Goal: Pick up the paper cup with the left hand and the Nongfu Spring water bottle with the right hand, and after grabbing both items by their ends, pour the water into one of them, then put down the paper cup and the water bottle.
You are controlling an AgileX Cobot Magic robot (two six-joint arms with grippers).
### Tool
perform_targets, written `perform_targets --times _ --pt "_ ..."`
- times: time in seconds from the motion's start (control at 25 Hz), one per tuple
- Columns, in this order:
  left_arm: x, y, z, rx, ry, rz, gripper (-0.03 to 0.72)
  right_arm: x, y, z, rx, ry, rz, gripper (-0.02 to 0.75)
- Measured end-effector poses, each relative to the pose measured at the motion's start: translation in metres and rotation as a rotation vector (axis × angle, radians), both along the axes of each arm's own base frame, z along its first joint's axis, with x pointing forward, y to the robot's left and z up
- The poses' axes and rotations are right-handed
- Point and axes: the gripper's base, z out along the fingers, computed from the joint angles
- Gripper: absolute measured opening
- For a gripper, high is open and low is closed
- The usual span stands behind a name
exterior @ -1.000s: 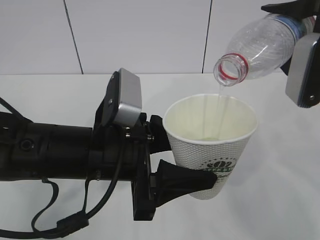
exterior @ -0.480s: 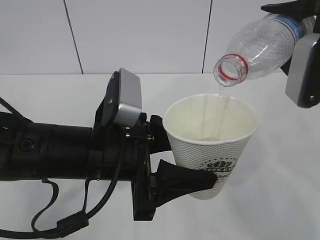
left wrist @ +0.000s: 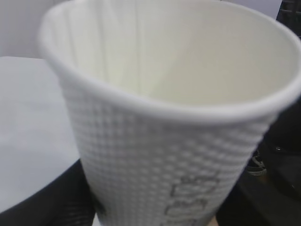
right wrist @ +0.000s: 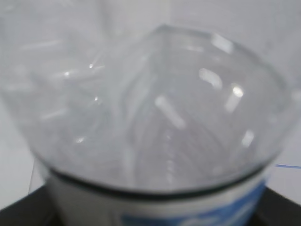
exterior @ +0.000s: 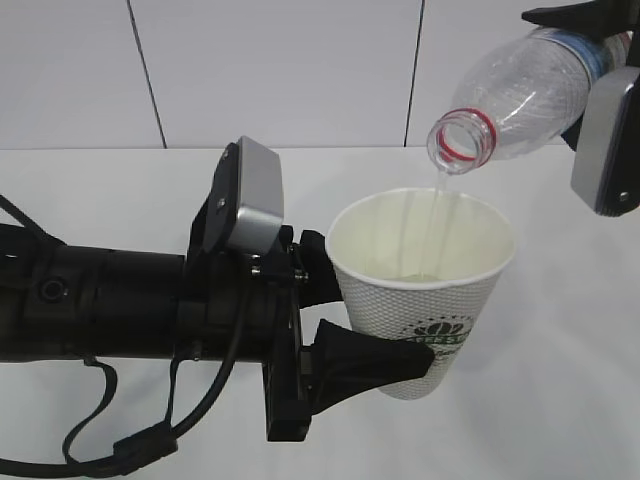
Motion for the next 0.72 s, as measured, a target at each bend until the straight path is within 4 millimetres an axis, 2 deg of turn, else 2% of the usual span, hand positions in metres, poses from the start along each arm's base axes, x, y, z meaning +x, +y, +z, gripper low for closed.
perform_targets --times 0.72 --pt "0.0 0.0 0.0 0.0 0.0 0.0 0.503 -0.0006 -0.0001 0.0011 -0.005 -0.008 0.0 0.477"
